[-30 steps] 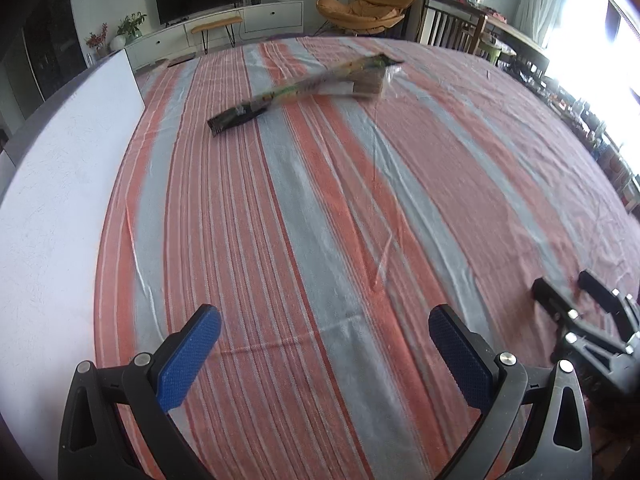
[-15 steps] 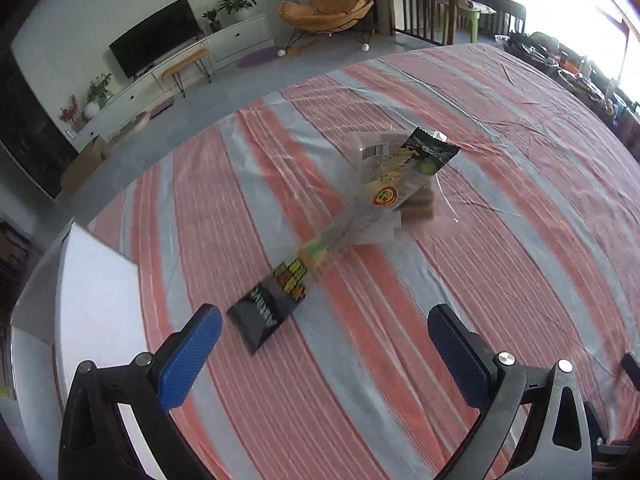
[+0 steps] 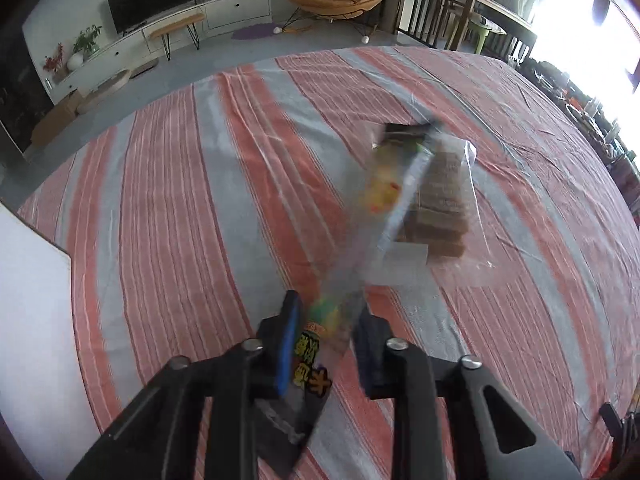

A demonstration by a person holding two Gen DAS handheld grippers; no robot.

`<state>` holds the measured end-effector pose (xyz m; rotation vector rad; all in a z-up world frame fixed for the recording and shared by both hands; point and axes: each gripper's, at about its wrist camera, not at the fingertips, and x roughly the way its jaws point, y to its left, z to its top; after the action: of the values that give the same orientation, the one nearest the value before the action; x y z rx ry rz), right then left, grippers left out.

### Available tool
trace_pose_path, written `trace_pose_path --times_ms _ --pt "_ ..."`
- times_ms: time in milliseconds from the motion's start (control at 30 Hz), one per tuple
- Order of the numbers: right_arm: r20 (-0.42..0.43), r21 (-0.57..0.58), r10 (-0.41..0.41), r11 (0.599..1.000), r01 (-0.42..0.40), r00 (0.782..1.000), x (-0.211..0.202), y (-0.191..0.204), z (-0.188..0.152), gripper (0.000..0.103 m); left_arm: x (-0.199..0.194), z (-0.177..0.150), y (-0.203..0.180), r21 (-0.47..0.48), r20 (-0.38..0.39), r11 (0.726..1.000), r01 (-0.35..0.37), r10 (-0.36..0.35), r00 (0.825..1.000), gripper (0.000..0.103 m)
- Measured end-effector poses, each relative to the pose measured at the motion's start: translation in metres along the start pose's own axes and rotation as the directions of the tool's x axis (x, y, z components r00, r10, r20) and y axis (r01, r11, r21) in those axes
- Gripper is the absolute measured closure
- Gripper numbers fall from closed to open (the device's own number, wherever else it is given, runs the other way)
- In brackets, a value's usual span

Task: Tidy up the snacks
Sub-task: 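Grasp the long black-and-clear stick packet with the left tool and lift it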

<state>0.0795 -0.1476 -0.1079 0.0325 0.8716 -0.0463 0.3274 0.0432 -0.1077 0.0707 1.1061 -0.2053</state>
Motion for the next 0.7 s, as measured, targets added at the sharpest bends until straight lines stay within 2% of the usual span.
trace_pose_path --times_ms 67,133,200,300,433,567,600,667,700 --pt "0.0 0.0 0.0 1.0 0.0 1.0 0.0 0.0 0.0 0.014 -0.008 -0.011 -0.003 -0.009 -0.002 1.0 -0.022 0.022 1.0 0.092" --pt "0.0 0.0 0.0 1.0 0.0 1.0 0.0 0.0 0.0 0.014 -0.019 -0.028 -0.004 -0.061 -0.01 0.998 -0.02 0.019 1.0 0.093" --pt "0.0 0.0 0.0 1.0 0.0 1.0 0.0 0.0 0.0 0.014 -0.033 -0.052 -0.005 -0.121 -0.024 0.992 -0.034 0.032 0.999 0.093" --pt "0.0 0.001 0.0 1.0 0.0 1.0 0.0 0.0 0.0 0.014 -0.055 -0.089 -0.015 -0.158 -0.061 0.985 -0.068 0.059 0.996 0.093" --pt "0.0 0.001 0.0 1.0 0.0 1.0 0.0 0.0 0.0 0.014 -0.081 -0.136 -0.034 -0.196 -0.076 0.98 -0.025 0.01 0.997 0.093" --pt "0.0 0.002 0.0 1.0 0.0 1.0 0.0 0.0 0.0 0.014 -0.085 -0.161 -0.043 -0.222 -0.055 0.975 0.009 -0.022 0.998 0.091" --pt "0.0 0.002 0.0 1.0 0.0 1.0 0.0 -0.001 0.0 0.014 -0.083 -0.162 -0.043 -0.229 -0.044 0.973 0.019 -0.03 0.999 0.085" --pt "0.0 0.001 0.001 1.0 -0.001 1.0 0.0 -0.001 0.0 0.014 -0.076 -0.16 -0.042 -0.244 -0.02 0.968 0.055 -0.062 0.998 0.06" --pt "0.0 0.001 0.001 1.0 -0.001 1.0 0.0 -0.001 0.0 0.014 -0.075 -0.157 -0.042 -0.239 0.016 0.968 0.082 -0.08 0.997 0.043"
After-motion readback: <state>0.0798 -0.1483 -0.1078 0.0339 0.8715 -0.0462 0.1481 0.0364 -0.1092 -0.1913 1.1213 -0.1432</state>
